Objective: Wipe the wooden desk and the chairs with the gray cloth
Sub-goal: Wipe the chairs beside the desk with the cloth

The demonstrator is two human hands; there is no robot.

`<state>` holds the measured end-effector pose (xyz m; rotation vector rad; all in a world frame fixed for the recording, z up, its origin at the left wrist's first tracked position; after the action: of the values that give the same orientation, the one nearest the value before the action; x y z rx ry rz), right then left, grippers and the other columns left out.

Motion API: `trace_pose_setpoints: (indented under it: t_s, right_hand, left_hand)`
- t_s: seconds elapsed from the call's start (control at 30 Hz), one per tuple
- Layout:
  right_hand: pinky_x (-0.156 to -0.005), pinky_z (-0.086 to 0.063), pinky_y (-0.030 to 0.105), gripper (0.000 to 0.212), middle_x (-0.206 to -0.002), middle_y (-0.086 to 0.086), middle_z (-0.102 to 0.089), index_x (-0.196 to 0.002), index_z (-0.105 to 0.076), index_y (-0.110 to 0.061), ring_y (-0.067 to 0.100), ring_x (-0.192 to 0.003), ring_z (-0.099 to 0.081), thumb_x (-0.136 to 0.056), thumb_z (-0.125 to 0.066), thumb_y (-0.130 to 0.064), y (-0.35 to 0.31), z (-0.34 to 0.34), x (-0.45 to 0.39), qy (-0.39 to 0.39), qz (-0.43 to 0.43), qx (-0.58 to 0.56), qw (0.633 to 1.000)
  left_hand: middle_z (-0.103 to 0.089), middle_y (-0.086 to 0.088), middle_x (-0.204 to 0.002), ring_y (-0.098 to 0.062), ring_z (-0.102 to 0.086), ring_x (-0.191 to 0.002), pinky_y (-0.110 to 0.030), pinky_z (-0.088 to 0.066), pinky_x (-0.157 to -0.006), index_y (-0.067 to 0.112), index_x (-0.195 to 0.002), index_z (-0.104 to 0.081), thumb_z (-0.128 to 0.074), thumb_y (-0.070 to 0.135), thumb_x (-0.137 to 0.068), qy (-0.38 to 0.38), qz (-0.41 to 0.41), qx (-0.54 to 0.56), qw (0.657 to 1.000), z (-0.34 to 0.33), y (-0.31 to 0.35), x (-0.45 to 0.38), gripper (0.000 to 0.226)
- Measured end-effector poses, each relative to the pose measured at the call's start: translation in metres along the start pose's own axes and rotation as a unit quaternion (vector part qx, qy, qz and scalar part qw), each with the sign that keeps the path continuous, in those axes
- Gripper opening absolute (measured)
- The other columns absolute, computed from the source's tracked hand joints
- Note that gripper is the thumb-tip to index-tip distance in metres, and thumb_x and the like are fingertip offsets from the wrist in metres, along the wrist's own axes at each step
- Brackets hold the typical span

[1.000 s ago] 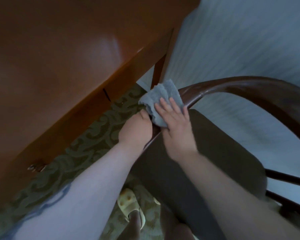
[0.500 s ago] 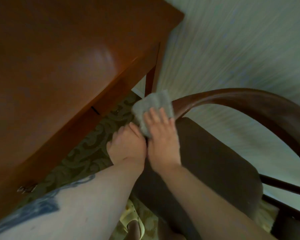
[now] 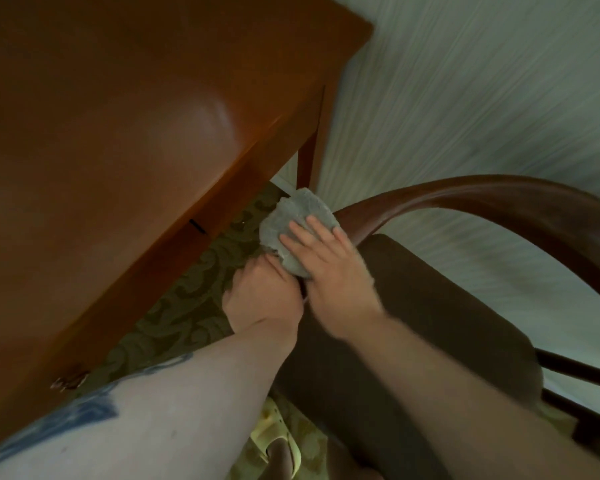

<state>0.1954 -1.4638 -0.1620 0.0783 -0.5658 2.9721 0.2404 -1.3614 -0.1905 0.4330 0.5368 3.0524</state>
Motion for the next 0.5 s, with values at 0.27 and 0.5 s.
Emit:
trace_pose_setpoints:
  t_s: [0.27,0.5]
  right_hand:
    - [-0.120,0.003,0.040,0.052,-0.153,-0.001,-0.036,-0.144,-0.042,-0.021,0.017,-0.147,-0.014,-0.094,-0.045,-0.012,0.050,0.033,-0.002,0.160,-0.177,-0.043,0.970]
    - [-0.118,0.012,0.030,0.062,-0.157,-0.010,-0.017,-0.150,-0.025,-0.029,0.007,-0.147,0.002,-0.092,-0.044,-0.020,-0.017,-0.014,0.019,0.002,0.039,-0.016,0.999]
  left_hand:
    - [-0.053,0.003,-0.067,-0.013,-0.051,-0.062,-0.032,-0.044,-0.061,0.022,-0.071,-0.052,-0.016,0.040,-0.099,-0.021,-0.021,-0.001,1.000,-0.001,0.003,-0.004,0.049]
    - [-0.063,0.007,-0.107,-0.011,-0.057,-0.098,-0.035,-0.044,-0.089,0.029,-0.111,-0.058,-0.027,0.037,-0.104,-0.224,-0.110,0.219,0.943,-0.013,-0.027,0.012,0.033]
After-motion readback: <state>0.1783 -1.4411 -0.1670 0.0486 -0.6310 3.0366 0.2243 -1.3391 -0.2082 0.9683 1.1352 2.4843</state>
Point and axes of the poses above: each hand's wrist, its own x-axis away from the middle knuckle, its own z-axis out of the back of the hand, y = z × x, the point moved 10 cm from there along -x, towards the middle knuckle
